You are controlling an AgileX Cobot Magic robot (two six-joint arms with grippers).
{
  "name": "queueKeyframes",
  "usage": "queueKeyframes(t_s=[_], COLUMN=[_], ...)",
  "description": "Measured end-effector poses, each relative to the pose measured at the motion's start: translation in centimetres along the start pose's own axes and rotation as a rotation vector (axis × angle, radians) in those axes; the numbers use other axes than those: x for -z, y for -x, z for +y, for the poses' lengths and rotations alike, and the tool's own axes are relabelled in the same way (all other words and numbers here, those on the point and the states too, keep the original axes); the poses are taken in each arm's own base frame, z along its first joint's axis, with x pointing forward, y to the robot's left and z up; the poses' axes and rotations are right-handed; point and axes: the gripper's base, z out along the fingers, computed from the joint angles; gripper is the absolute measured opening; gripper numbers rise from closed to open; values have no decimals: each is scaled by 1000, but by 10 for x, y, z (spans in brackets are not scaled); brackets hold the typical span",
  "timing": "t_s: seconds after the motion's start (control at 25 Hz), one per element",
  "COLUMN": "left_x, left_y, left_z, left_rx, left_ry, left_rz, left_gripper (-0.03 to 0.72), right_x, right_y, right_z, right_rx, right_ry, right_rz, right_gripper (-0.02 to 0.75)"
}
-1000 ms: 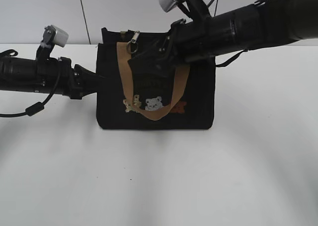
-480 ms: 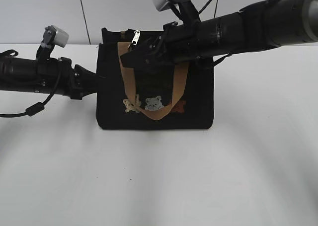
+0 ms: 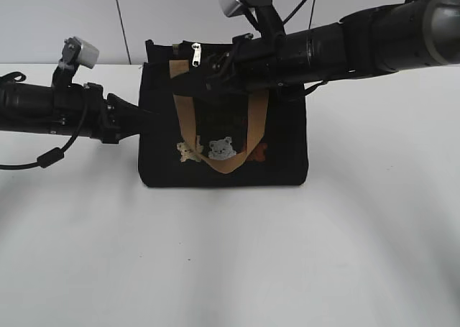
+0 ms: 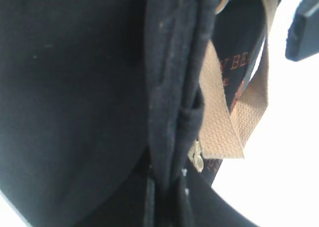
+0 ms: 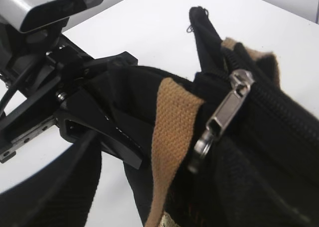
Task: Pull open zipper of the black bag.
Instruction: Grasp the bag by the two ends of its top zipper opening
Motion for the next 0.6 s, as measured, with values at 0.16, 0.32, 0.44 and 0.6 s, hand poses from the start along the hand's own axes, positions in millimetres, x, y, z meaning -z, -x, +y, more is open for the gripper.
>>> queueKeyframes(t_s=[0.16, 0.32, 0.44, 0.6], left_x=[0, 0, 0, 0], left_y=[0, 0, 0, 0], left_z=[0, 0, 0, 0], left_rx=[1, 1, 1, 1], left_ry=[2, 2, 2, 1], left_rz=[0, 0, 0, 0], left_gripper=[28, 28, 28, 28], right_x=[-1, -1, -1, 0], right_y=[0, -1, -1, -1], right_z=[-1, -2, -3, -5], right_rx=[-4, -5, -6, -32], right_ry=[-2, -12, -25, -45], right_rz=[-2, 2, 5, 6], right_gripper=[486, 349, 237, 140])
